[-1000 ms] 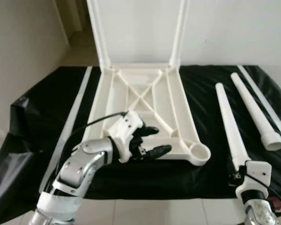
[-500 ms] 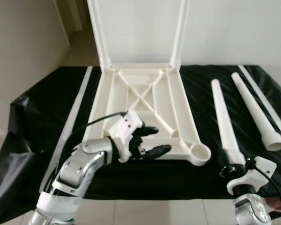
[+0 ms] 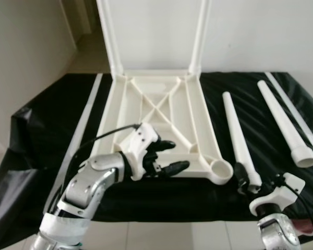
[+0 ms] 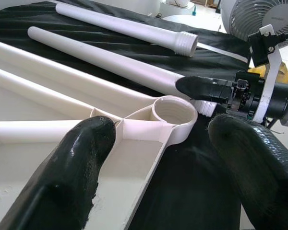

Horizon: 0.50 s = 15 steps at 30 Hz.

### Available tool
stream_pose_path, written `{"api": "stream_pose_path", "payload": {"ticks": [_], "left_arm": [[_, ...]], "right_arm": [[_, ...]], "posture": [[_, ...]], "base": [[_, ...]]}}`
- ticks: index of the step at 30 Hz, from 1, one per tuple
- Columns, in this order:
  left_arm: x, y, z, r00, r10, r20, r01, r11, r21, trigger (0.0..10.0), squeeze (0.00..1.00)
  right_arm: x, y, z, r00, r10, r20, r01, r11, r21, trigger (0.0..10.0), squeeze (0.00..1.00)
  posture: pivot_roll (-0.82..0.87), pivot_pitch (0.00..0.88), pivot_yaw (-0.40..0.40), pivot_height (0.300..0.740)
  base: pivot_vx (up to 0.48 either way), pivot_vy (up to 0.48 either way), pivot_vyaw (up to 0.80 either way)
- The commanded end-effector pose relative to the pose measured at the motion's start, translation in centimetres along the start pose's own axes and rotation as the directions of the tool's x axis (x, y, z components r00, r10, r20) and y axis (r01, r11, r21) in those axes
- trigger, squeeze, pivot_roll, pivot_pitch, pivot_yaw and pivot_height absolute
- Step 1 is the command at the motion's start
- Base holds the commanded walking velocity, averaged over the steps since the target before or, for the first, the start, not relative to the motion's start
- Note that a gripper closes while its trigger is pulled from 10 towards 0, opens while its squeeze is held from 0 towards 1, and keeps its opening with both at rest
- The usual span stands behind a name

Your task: Building children table

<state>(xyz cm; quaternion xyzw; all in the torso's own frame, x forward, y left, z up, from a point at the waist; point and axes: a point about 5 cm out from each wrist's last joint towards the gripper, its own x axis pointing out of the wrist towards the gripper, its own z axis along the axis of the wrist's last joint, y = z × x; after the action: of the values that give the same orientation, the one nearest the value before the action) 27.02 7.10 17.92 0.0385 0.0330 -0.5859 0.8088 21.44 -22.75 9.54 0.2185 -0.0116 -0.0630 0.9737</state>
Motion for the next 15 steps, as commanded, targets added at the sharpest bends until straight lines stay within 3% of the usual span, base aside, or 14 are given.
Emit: {"api": "stream_pose_path", "payload": {"ticks": [1,2,3,5,6,7,8,9,10,11,13,15], "left_arm": [[-0.17,0.01,0.04,1.000,-0.002,-0.001,0.002,1.000,-0.008,10.0,0.00],[-0.17,0.01,0.05,1.000,-0.002,-0.001,0.002,1.000,-0.008,10.0,0.00],[-0.18,0.02,0.05,1.000,-0.001,-0.001,0.001,1.000,-0.009,10.0,0.00],[-0.18,0.03,0.06,1.000,-0.001,-0.001,0.001,1.000,-0.009,10.0,0.00],[-0.18,0.04,0.06,1.000,0.000,-0.001,0.000,1.000,-0.009,10.0,0.00],[-0.18,0.04,0.06,1.000,0.000,-0.001,0.000,1.000,-0.009,10.0,0.00],[-0.19,0.05,0.06,1.000,-0.001,-0.002,0.001,1.000,-0.009,10.0,0.00],[-0.19,0.05,0.06,1.000,-0.001,-0.002,0.001,1.000,-0.009,10.0,0.00],[-0.20,0.06,0.07,1.000,-0.001,-0.002,0.001,1.000,-0.008,10.0,0.00],[-0.20,0.06,0.07,1.000,-0.001,-0.002,0.001,1.000,-0.008,10.0,0.00],[-0.20,0.08,0.07,1.000,-0.001,-0.002,0.001,1.000,-0.008,10.0,0.00],[-0.21,0.06,0.08,1.000,-0.003,-0.001,0.003,1.000,-0.010,10.0,0.00]], "right_arm": [[0.05,-0.18,0.55,1.000,-0.006,0.013,0.006,1.000,-0.024,10.0,1.00],[0.06,-0.24,0.64,1.000,-0.009,0.015,0.009,0.999,-0.044,10.0,1.00],[0.09,-0.27,0.72,1.000,-0.007,0.014,0.008,0.995,-0.097,10.0,0.62],[0.11,-0.28,0.77,1.000,-0.005,0.014,0.006,0.991,-0.134,10.0,0.62],[0.13,-0.18,0.82,1.000,0.006,0.008,-0.004,0.971,-0.237,10.0,0.00],[0.13,-0.18,0.82,1.000,0.006,0.008,-0.004,0.971,-0.237,10.0,0.00],[0.13,-0.13,0.90,1.000,0.014,0.007,-0.011,0.944,-0.331,10.0,0.00],[0.13,-0.13,0.90,1.000,0.014,0.007,-0.011,0.944,-0.331,10.0,0.00],[0.10,0.04,1.01,0.999,0.037,0.008,-0.030,0.902,-0.431,10.0,0.00],[0.10,0.04,1.01,0.999,0.037,0.008,-0.030,0.902,-0.431,10.0,0.00],[-0.07,0.24,0.98,0.998,0.069,-0.005,-0.060,0.823,-0.564,10.0,0.00],[-0.18,0.14,0.74,0.997,0.073,-0.024,-0.073,0.795,-0.602,10.0,0.00]], "posture": [[-0.04,0.026,0.029,0.740],[-0.04,0.026,0.029,0.740],[-0.04,0.026,0.029,0.740],[-0.04,0.026,0.029,0.740],[-0.04,0.025,0.030,0.740],[-0.04,0.025,0.030,0.740],[-0.04,0.025,0.030,0.740],[-0.04,0.025,0.030,0.740],[-0.04,0.025,0.030,0.740],[-0.04,0.025,0.030,0.740],[-0.04,0.025,0.031,0.740],[-0.04,0.026,0.032,0.740]], "base": [[0.000,0.000,0.00],[0.000,0.000,0.00],[0.000,0.000,0.00],[0.000,0.000,0.00],[0.000,0.000,0.00],[0.000,0.000,0.00],[0.000,0.000,0.00],[0.000,0.000,0.00],[0.000,0.000,0.00],[0.000,0.000,0.00],[0.000,0.000,0.00],[0.000,0.000,0.00]]}}
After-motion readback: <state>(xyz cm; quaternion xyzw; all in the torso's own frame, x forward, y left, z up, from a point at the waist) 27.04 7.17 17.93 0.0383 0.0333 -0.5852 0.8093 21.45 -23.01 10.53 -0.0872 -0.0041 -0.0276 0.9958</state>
